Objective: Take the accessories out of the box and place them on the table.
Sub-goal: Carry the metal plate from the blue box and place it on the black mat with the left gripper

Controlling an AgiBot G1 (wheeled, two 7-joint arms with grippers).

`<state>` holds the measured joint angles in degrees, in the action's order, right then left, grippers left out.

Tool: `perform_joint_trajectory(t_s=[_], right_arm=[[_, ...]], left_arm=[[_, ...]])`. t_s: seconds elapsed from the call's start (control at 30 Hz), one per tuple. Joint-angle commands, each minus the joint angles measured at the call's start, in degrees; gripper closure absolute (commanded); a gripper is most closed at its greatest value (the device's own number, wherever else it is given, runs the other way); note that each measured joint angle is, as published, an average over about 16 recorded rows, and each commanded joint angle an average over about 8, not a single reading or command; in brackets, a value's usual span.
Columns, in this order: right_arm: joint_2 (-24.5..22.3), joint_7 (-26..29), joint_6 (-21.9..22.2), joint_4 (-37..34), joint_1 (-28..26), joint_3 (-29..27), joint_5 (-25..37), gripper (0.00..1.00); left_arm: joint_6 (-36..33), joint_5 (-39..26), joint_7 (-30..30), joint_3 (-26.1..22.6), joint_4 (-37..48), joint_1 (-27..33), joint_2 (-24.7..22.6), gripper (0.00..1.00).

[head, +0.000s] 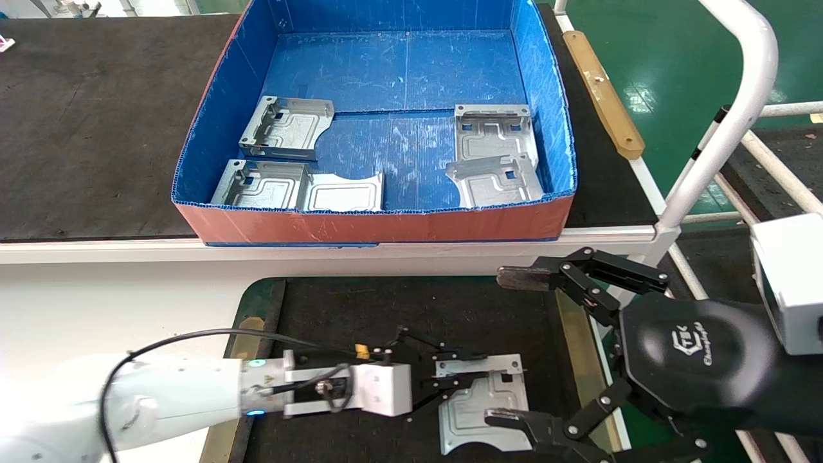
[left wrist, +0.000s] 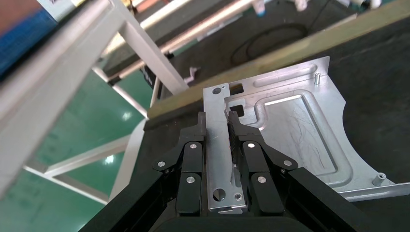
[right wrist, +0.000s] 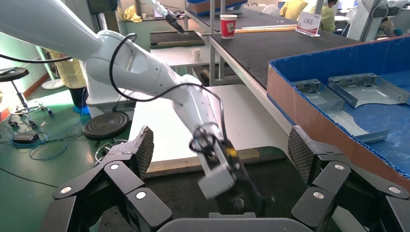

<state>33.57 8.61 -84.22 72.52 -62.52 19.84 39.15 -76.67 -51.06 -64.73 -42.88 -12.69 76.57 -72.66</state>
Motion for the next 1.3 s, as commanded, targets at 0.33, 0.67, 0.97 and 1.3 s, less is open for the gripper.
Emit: perform_joint_trajectory(t_s=[0.33, 0.67, 0.97, 1.3], right_arm=[[0.0, 0.0, 0.0, 0.0, 0.0, 0.0, 0.0, 0.0], [0.0, 0.0, 0.0, 0.0, 0.0, 0.0, 0.0, 0.0], [0.0, 0.0, 0.0, 0.0, 0.0, 0.0, 0.0, 0.0], [0.0, 0.0, 0.0, 0.0, 0.0, 0.0, 0.0, 0.0]], left_arm=[[12.5, -0.2, -3.9, -0.5, 3.6, 1.2, -5.3, 1.0], [16.9, 2.4, -1.8, -2.3, -2.7, -0.2, -5.4, 1.0], [17.9, 4.0, -1.9, -5.3, -6.3, -1.3, -5.4, 1.0], [20.4, 6.0, -2.5, -9.4, -9.2, -1.4, -5.5, 0.98]])
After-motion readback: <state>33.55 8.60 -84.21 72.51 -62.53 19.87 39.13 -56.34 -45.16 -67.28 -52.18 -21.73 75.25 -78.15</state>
